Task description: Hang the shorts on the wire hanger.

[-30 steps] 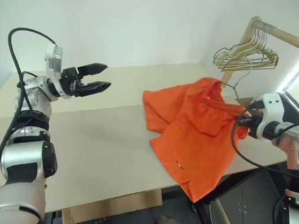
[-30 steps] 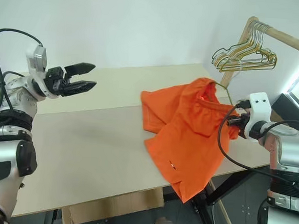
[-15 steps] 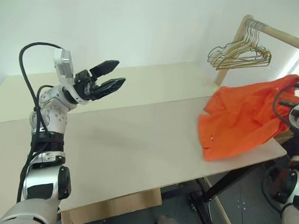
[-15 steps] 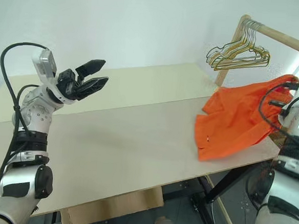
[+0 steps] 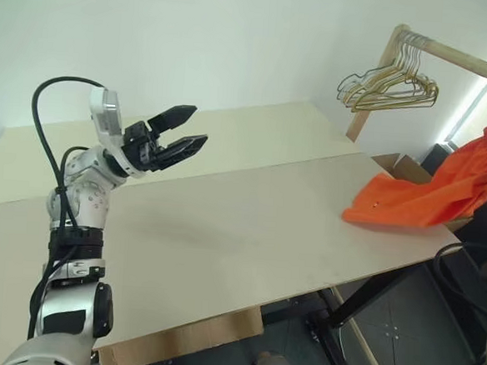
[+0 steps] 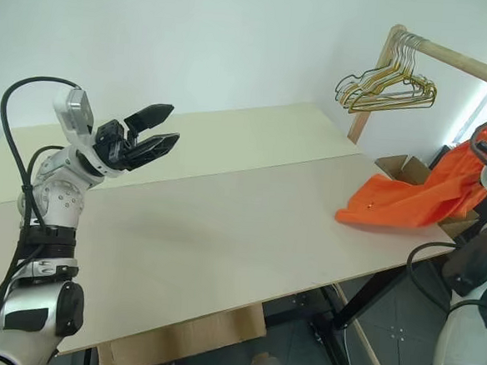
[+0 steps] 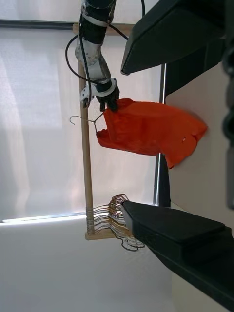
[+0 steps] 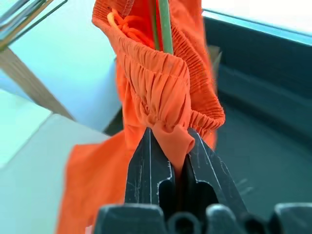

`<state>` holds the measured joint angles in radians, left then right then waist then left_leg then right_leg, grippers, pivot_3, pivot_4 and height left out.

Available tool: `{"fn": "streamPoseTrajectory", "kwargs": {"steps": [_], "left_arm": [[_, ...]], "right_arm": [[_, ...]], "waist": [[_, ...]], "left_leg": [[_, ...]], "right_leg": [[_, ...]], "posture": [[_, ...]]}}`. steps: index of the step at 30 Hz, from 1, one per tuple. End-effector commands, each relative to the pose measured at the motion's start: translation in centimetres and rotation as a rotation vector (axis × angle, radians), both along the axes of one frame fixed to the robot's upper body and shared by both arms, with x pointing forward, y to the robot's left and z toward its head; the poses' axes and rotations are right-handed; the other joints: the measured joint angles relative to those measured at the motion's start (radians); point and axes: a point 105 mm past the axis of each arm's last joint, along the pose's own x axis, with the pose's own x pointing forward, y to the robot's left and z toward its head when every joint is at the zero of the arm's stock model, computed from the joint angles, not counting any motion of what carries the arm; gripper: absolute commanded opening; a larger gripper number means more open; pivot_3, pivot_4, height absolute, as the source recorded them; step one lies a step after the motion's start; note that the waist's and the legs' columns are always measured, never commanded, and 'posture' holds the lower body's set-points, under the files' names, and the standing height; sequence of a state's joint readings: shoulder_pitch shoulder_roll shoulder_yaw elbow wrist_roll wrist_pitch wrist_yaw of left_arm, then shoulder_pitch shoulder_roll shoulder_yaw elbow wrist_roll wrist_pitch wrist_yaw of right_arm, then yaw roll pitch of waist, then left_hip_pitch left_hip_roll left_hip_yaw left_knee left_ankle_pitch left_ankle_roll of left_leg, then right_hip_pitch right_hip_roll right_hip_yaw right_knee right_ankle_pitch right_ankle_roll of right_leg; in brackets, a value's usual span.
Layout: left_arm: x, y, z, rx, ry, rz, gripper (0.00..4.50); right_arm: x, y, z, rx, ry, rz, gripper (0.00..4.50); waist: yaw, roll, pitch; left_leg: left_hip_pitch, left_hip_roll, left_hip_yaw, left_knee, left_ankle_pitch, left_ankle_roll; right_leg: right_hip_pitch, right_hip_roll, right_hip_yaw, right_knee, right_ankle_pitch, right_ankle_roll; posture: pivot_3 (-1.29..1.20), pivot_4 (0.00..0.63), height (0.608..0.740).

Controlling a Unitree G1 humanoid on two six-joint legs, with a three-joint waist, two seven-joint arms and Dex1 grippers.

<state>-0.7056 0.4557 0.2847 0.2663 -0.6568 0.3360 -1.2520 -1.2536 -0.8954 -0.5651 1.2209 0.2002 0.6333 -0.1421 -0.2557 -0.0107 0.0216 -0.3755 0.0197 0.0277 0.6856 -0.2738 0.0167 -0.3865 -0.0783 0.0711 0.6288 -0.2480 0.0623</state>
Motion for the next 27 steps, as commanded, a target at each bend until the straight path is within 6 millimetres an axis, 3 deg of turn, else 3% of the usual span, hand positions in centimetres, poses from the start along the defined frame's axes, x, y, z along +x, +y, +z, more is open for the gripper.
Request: {"fn": "streamPoseTrajectory", "kwargs": {"steps": [1, 7, 13, 18, 24, 27], "left_arm": [[-0.4, -0.1, 1.0, 0.008, -0.038, -0.002, 4.48], [-0.4, -0.4, 0.8, 0.017, -0.037, -0.008, 4.48], [-0.3, -0.6, 0.8, 0.015, -0.038, -0.013, 4.48], [-0.3, -0.7, 0.8, 0.013, -0.04, -0.017, 4.5], [-0.3, -0.6, 0.8, 0.018, -0.043, -0.012, 4.5], [-0.4, -0.4, 0.8, 0.021, -0.045, -0.006, 4.5]], "right_arm": [[-0.3, -0.6, 2.0, 0.042, -0.101, -0.036, 0.0], [0.5, 0.9, 1.0, 0.167, -0.108, 0.013, 0.0], [0.5, 1.2, -1.0, 0.132, -0.013, 0.005, 0.0], [0.4, 0.8, -0.8, 0.011, 0.043, -0.026, 1.6], [0.1, 0.5, 1.7, -0.216, 0.102, -0.122, 3.67], [0.3, 1.1, 2.7, -0.326, 0.129, -0.13, 4.49]], "waist": [[0.0, 0.0, 0.0], [0.0, 0.001, 0.0], [0.0, 0.001, 0.0], [-0.001, 0.001, 0.001], [-0.002, 0.002, 0.001], [-0.002, 0.002, 0.001]], "left_leg": [[0.0, 0.0, 0.0, 0.0, 0.0, 0.0], [0.0, 0.0, 0.0, -0.001, 0.0, 0.0], [0.0, 0.0, 0.0, -0.001, 0.0, 0.0], [0.0, 0.0, 0.0, -0.001, 0.0, 0.0], [0.001, 0.0, 0.0, -0.002, 0.0, 0.0], [0.001, 0.0, 0.0, -0.002, 0.0, 0.0]], "right_leg": [[0.0, 0.0, 0.0, 0.0, 0.0, 0.0], [0.0, 0.0, 0.0, -0.001, 0.0, 0.0], [0.0, 0.0, 0.0, -0.001, 0.0, 0.0], [0.0, 0.0, 0.0, -0.001, 0.0, 0.0], [0.0, 0.0, 0.001, 0.0, 0.0, 0.0], [0.0, 0.0, 0.001, 0.0, 0.0, 0.0]], "posture": [[-0.19, 0.0, 0.74], [-0.19, 0.0, 0.74], [-0.19, 0.0, 0.74], [-0.19, 0.0, 0.74], [-0.18, 0.0, 0.74], [-0.18, 0.0, 0.74]]}}
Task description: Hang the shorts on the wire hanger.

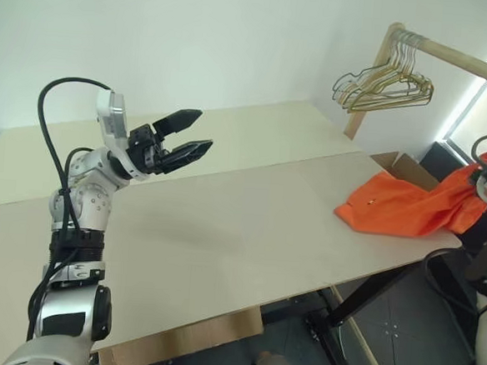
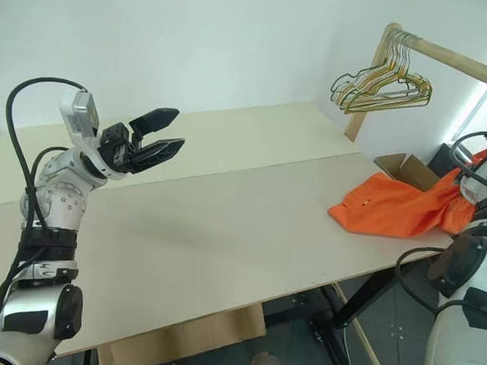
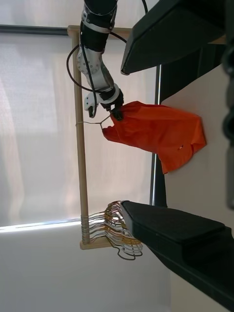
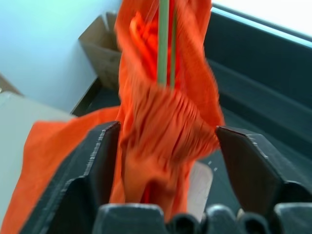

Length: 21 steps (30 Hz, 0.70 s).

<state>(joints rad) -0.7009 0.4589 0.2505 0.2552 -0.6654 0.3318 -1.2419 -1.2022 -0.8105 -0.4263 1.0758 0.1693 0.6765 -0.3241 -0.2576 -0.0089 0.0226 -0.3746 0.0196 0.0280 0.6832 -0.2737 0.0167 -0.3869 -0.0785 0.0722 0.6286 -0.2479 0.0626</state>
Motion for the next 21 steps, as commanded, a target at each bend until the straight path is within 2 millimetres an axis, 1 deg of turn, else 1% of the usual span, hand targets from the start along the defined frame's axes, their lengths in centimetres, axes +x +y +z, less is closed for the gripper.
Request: {"fn": "streamPoseTrajectory", "kwargs": {"steps": [1, 4, 7, 8, 10, 11, 12, 14, 16, 17, 18, 19, 20, 21], "left_arm": [[-0.4, 0.4, 1.0, 0.005, -0.051, 0.012, 4.5], [-0.4, 0.5, 1.0, 0.006, -0.052, 0.017, 4.5], [-0.3, 0.5, 1.0, 0.004, -0.054, 0.021, 4.5], [-0.3, 0.5, 1.0, 0.003, -0.054, 0.022, 4.5], [-0.3, 0.6, 1.1, 0.003, -0.055, 0.024, 4.5], [-0.3, 0.6, 1.1, 0.004, -0.055, 0.027, 4.5], [-0.3, 0.7, 1.0, 0.006, -0.054, 0.032, 4.5], [-0.3, 1.0, 0.9, 0.009, -0.052, 0.047, 4.5], [-0.1, 1.5, 0.9, 0.017, -0.046, 0.084, 4.5], [-0.2, 1.8, 0.7, 0.027, -0.046, 0.102, 4.5], [-0.3, 2.3, 0.6, 0.041, -0.042, 0.115, 4.5], [-0.6, 2.9, 0.2, 0.066, -0.027, 0.13, 4.5], [-0.8, 3.4, 0.0, 0.082, -0.016, 0.139, 4.5], [-1.0, 4.0, -0.3, 0.103, -0.009, 0.161, 4.5]], "right_arm": [[-0.1, 0.3, 3.4, -0.176, -0.019, -0.031, 4.49], [-0.9, 0.3, 4.6, -0.273, -0.016, -0.091, 4.49], [-2.2, 0.4, 7.0, -0.441, -0.043, -0.186, 4.49], [-2.8, 0.7, 8.2, -0.521, -0.06, -0.23, 4.49], [-3.3, 2.0, 10.3, -0.677, -0.096, -0.255, 4.49], [-3.4, 2.7, 11.0, -0.733, -0.112, -0.26, 4.49], [-3.3, 3.5, 11.6, -0.763, -0.164, -0.235, 4.49], [-2.8, 5.1, 12.2, -0.823, -0.219, -0.16, 4.49], [-1.8, 7.3, 12.6, -0.894, -0.276, -0.03, 4.49], [-1.1, 8.7, 12.5, -0.936, -0.276, 0.031, 4.49], [-0.2, 10.3, 12.2, -0.931, -0.309, 0.143, 4.49], [1.0, 12.6, 11.3, -0.954, -0.317, 0.291, 4.49], [1.7, 14.2, 10.7, -0.969, -0.32, 0.392, 4.49], [2.6, 16.5, 9.6, -0.946, -0.322, 0.559, 4.49]], "waist": [[0.0, 0.0, 0.0], [0.004, 0.0, 0.0], [0.015, 0.0, 0.0], [0.02, 0.0, 0.0], [0.023, 0.001, 0.0], [0.023, 0.001, 0.0], [0.024, 0.001, 0.0], [0.023, 0.001, 0.0], [0.022, 0.001, 0.0], [0.02, 0.001, 0.0], [0.018, 0.001, 0.0], [0.015, 0.001, 0.0], [0.012, 0.001, 0.0], [0.007, 0.001, 0.0]], "left_leg": [[0.0, 0.0, 0.0, 0.0, 0.0, 0.0], [0.0, 0.0, 0.0, 0.0, 0.0, 0.0], [0.0, 0.0, 0.0, 0.0, 0.0, 0.0], [0.0, 0.0, 0.0, 0.0, 0.0, 0.0], [0.0, 0.0, 0.0, 0.0, 0.0, 0.0], [0.0, 0.0, 0.0, 0.0, 0.0, 0.0], [0.0, 0.0, 0.0, 0.0, 0.0, 0.0], [0.0, 0.0, 0.0, 0.0, 0.0, 0.0], [0.001, 0.0, 0.0, 0.0, 0.0, 0.0], [0.001, 0.0, 0.0, 0.0, 0.0, 0.0], [0.001, 0.0, 0.0, 0.0, 0.0, 0.0], [0.002, 0.0, 0.0, 0.0, 0.0, 0.0], [0.003, 0.0, -0.001, 0.0, 0.0, 0.0], [0.003, 0.0, -0.001, -0.001, 0.0, 0.0]], "right_leg": [[0.0, 0.0, 0.0, 0.0, 0.0, 0.0], [0.0, 0.0, 0.0, 0.001, 0.0, 0.0], [-0.001, 0.0, 0.0, 0.001, 0.0, 0.0], [-0.001, 0.0, 0.0, 0.001, 0.0, 0.0], [-0.001, -0.001, 0.001, 0.001, 0.0, 0.0], [-0.002, 0.0, 0.001, 0.002, 0.0, 0.0], [-0.002, 0.0, 0.001, 0.002, 0.0, 0.0], [-0.002, 0.0, 0.001, 0.002, 0.0, 0.0], [-0.001, 0.0, 0.001, 0.002, 0.0, 0.0], [-0.001, 0.0, 0.001, 0.002, 0.0, 0.0], [-0.001, 0.0, 0.002, 0.002, 0.0, 0.0], [-0.001, 0.001, 0.003, 0.003, 0.0, 0.0], [-0.001, 0.001, 0.003, 0.003, 0.0, 0.0], [-0.001, 0.002, 0.003, 0.003, 0.0, 0.0]], "posture": [[-0.18, 0.0, 0.74], [-0.18, 0.0, 0.74], [-0.18, 0.0, 0.74], [-0.18, 0.0, 0.74], [-0.17, 0.0, 0.74], [-0.17, 0.0, 0.74], [-0.17, 0.0, 0.74], [-0.17, 0.0, 0.74], [-0.17, 0.0, 0.74], [-0.17, 0.0, 0.74], [-0.17, 0.0, 0.74], [-0.16, 0.0, 0.74], [-0.15, 0.0, 0.74], [-0.15, 0.0, 0.74]]}}
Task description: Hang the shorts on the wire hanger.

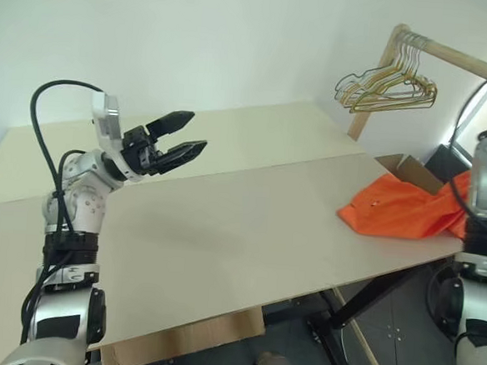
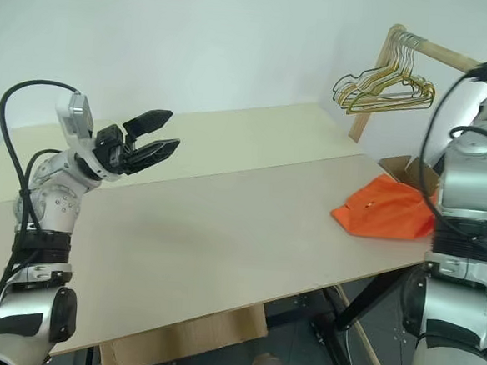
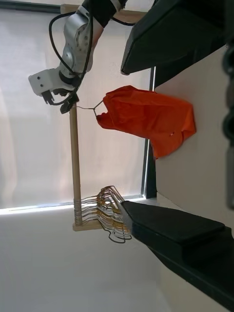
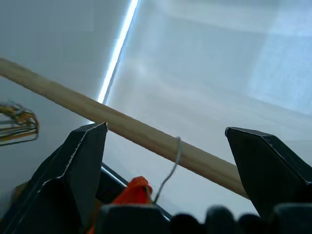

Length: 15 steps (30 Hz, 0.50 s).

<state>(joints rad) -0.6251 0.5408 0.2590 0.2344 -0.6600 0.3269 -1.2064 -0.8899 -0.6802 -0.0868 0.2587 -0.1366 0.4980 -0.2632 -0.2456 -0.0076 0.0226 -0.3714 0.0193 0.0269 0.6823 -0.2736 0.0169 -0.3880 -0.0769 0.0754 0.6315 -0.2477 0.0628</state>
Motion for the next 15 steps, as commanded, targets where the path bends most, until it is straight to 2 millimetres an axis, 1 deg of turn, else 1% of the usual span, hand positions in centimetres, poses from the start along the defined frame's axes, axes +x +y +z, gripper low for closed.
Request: {"fn": "streamPoseTrajectory", "kwargs": {"steps": [1, 2, 3, 4, 5, 6, 8, 10, 13, 15], "left_arm": [[-1.0, 1.9, 0.8, 0.058, -0.047, 0.066, 4.5], [-1.1, 2.3, 0.6, 0.07, -0.038, 0.083, 4.5], [-1.2, 3.1, 0.3, 0.082, -0.01, 0.112, 4.5], [-1.3, 3.5, 0.1, 0.089, 0.011, 0.13, 4.5], [-1.6, 4.1, -0.1, 0.1, 0.022, 0.154, 4.5], [-1.9, 4.9, -0.6, 0.115, 0.037, 0.195, 4.5], [-2.6, 6.3, -1.5, 0.142, 0.078, 0.274, 4.5], [-3.1, 6.9, -1.8, 0.148, 0.099, 0.31, 4.5], [-5.0, 8.0, -2.8, 0.176, 0.112, 0.388, 4.5], [-6.1, 8.7, -3.6, 0.196, 0.136, 0.436, 4.5]], "right_arm": [[2.0, 7.0, -1.0, -0.088, 0.102, 0.401, 4.49], [2.2, 8.1, -1.6, -0.111, 0.136, 0.46, 4.49], [2.4, 9.8, -2.6, -0.083, 0.187, 0.594, 4.49], [2.4, 10.8, -3.2, -0.063, 0.215, 0.679, 4.49], [2.3, 11.7, -4.0, -0.077, 0.257, 0.745, 4.49], [2.2, 12.9, -5.1, -0.095, 0.319, 0.833, 4.49], [1.8, 14.6, -7.2, -0.168, 0.43, 0.952, 4.49], [1.7, 15.3, -8.2, -0.193, 0.475, 1.003, 4.49], [1.1, 17.0, -10.4, -0.229, 0.562, 1.139, 4.49], [0.7, 17.6, -11.3, -0.23, 0.6, 1.22, 4.49]], "waist": [[-0.008, 0.0, 0.0], [-0.007, 0.0, 0.0], [-0.003, 0.0, 0.0], [0.001, 0.0, 0.0], [0.008, 0.0, 0.0], [0.014, 0.0, 0.0], [0.028, 0.0, 0.0], [0.046, -0.001, 0.001], [0.093, -0.002, 0.001], [0.12, -0.002, 0.001]], "left_leg": [[0.001, 0.0, 0.0, -0.001, 0.0, 0.0], [0.001, 0.0, -0.001, -0.001, 0.0, 0.0], [0.0, 0.0, -0.002, -0.001, 0.0, 0.0], [0.0, 0.0, -0.002, -0.001, 0.0, 0.0], [0.0, 0.0, -0.002, -0.001, 0.0, 0.0], [0.0, 0.0, -0.003, -0.001, 0.0, 0.0], [0.0, 0.0, -0.004, -0.002, 0.0, 0.0], [0.0, 0.0, -0.004, -0.003, 0.0, 0.0], [0.0, 0.001, -0.004, -0.003, 0.0, 0.0], [0.0, 0.002, -0.004, -0.003, 0.0, 0.0]], "right_leg": [[0.0, 0.0, 0.0, 0.0, 0.0, 0.0], [0.0, 0.0, 0.0, 0.0, 0.0, 0.0], [0.0, 0.0, -0.001, 0.0, 0.0, 0.0], [0.0, -0.001, -0.002, 0.0, 0.0, 0.0], [0.0, -0.001, -0.002, 0.0, 0.0, 0.0], [0.0, -0.001, -0.002, -0.001, 0.0, 0.0], [0.0, -0.001, -0.003, -0.001, 0.0, 0.0], [0.0, -0.001, -0.003, -0.001, 0.0, 0.0], [-0.001, -0.002, -0.005, 0.0, 0.0, 0.0], [-0.001, -0.001, -0.005, 0.0, 0.0, -0.001]], "posture": [[-0.14, 0.0, 0.74], [-0.13, 0.0, 0.74], [-0.12, 0.0, 0.74], [-0.11, 0.0, 0.74], [-0.1, 0.0, 0.74], [-0.08, 0.0, 0.74], [-0.05, 0.0, 0.74], [-0.02, 0.0, 0.74], [0.06, 0.0, 0.74], [0.1, 0.0, 0.74]]}}
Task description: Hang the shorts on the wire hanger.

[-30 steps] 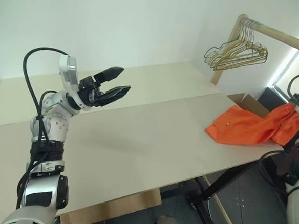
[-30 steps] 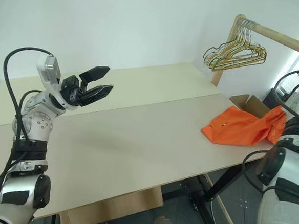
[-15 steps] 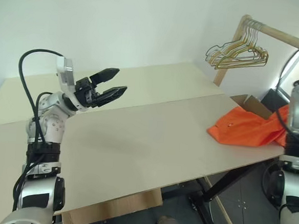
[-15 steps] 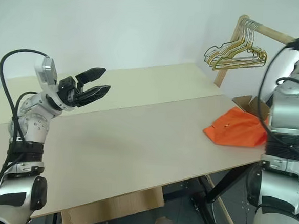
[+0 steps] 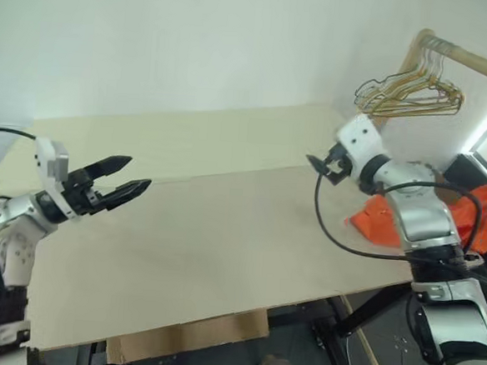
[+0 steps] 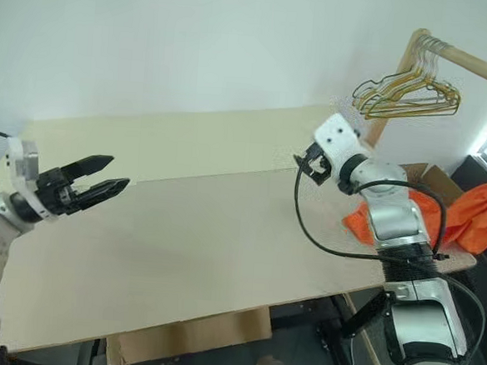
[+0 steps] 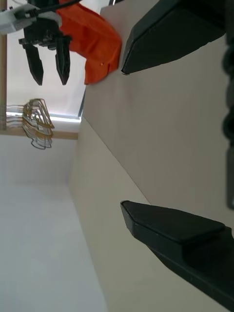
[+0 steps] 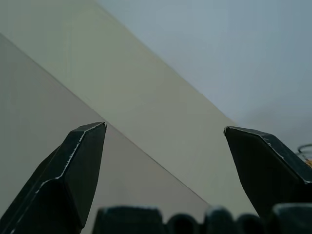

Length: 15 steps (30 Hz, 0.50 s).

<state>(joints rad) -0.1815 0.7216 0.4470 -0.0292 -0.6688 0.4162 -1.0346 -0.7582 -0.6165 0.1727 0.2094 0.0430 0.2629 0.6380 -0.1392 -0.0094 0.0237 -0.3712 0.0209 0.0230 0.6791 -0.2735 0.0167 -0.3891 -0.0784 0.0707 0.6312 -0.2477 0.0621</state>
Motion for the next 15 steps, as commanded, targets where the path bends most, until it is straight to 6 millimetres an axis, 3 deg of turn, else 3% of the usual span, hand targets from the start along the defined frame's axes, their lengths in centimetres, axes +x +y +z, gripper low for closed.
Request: {"fn": "streamPoseTrajectory", "kwargs": {"steps": [1, 8, 15], "left_arm": [[-2.0, 1.1, 0.9, 0.052, -0.04, 0.083, 4.5], [-4.9, 2.2, -0.7, 0.087, 0.006, 0.214, 4.5], [-5.5, 2.3, -0.9, 0.105, 0.003, 0.256, 4.5]], "right_arm": [[-1.0, 1.4, 0.0, -0.001, 0.027, 0.157, 4.49], [-1.9, 1.8, -1.9, -0.111, 0.093, 0.328, 4.49], [-1.8, 1.5, -3.6, -0.186, 0.1, 0.355, 4.49]], "waist": [[0.031, 0.0, 0.0], [0.162, -0.002, 0.001], [0.246, -0.002, 0.001]], "left_leg": [[0.0, 0.0, 0.001, 0.0, 0.0, 0.0], [0.001, 0.002, 0.003, -0.001, 0.0, -0.001], [0.001, 0.001, 0.005, -0.001, 0.001, -0.001]], "right_leg": [[0.0, 0.0, 0.0, 0.0, 0.0, 0.0], [-0.001, 0.001, -0.002, 0.0, 0.0, -0.004], [-0.001, 0.002, -0.004, 0.0, -0.001, -0.007]], "posture": [[0.13, 0.0, 0.74], [0.23, 0.0, 0.74], [0.27, 0.0, 0.74]]}}
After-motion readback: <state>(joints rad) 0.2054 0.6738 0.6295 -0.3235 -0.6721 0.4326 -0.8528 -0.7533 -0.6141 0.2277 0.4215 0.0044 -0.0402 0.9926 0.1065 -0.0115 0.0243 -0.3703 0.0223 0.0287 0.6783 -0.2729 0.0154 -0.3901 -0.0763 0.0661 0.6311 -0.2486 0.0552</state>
